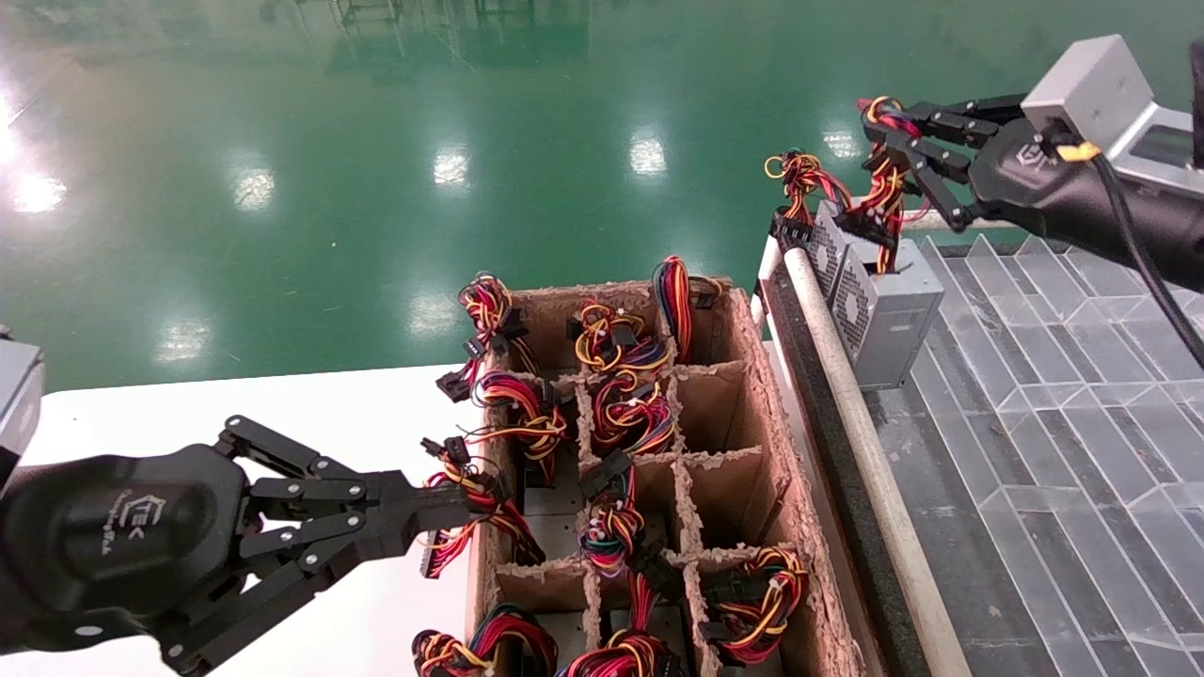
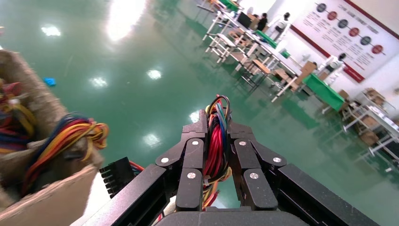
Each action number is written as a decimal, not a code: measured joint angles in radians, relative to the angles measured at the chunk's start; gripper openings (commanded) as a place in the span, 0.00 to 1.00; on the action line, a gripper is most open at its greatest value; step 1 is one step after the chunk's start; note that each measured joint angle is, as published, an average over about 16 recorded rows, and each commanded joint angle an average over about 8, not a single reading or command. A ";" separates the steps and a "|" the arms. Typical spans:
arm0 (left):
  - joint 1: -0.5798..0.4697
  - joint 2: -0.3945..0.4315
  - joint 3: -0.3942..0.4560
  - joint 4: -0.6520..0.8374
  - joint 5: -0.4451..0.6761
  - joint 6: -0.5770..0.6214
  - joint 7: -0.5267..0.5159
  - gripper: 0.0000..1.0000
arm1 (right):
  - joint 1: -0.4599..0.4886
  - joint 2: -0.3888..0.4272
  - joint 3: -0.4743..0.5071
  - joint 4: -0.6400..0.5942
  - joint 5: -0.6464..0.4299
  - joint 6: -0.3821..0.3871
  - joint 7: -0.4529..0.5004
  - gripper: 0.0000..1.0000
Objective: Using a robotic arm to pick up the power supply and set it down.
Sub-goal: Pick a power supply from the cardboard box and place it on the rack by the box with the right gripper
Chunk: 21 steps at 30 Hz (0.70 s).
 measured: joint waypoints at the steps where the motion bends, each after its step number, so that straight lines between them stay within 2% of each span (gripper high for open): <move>1: 0.000 0.000 0.000 0.000 0.000 0.000 0.000 0.00 | 0.008 -0.010 -0.002 -0.020 -0.003 0.003 -0.007 0.00; 15: 0.000 0.000 0.000 0.000 0.000 0.000 0.000 0.00 | 0.098 -0.095 -0.024 -0.252 -0.028 -0.020 -0.116 0.00; 16: 0.000 0.000 0.000 0.000 0.000 0.000 0.000 0.00 | 0.102 -0.097 -0.025 -0.262 -0.029 -0.024 -0.121 0.03; 17: 0.000 0.000 0.000 0.000 0.000 0.000 0.000 0.00 | 0.106 -0.098 -0.026 -0.271 -0.029 -0.028 -0.126 0.09; 21: 0.000 0.000 0.000 0.000 0.000 0.000 0.000 0.00 | 0.121 -0.102 -0.027 -0.300 -0.030 -0.040 -0.142 0.59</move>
